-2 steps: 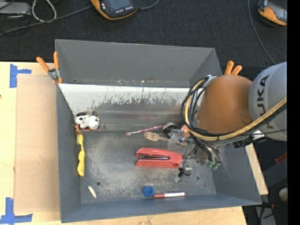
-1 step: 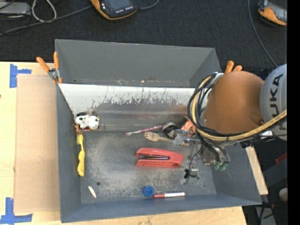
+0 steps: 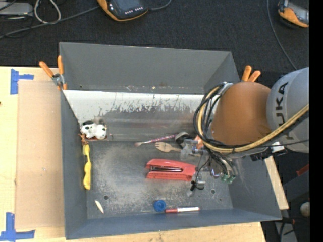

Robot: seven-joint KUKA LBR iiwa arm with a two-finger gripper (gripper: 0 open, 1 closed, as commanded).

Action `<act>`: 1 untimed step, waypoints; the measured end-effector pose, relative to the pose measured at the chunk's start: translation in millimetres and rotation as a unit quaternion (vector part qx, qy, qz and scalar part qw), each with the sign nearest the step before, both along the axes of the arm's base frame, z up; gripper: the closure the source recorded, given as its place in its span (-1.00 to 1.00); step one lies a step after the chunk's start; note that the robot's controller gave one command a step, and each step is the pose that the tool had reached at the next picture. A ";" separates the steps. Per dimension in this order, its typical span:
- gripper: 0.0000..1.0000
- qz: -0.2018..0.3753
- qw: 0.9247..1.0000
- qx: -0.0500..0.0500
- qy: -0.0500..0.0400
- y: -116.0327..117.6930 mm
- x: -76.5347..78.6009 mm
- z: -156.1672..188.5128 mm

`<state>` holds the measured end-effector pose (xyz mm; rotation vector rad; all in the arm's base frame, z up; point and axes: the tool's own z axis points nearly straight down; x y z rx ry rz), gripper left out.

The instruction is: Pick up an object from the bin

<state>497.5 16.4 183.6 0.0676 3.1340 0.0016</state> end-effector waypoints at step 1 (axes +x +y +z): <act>-1.00 0.010 1.000 -0.001 0.004 35.1 8.8 -33.7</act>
Offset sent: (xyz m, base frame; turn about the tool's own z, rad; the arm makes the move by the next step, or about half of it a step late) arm 0.0509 0.0080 -0.0871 0.2521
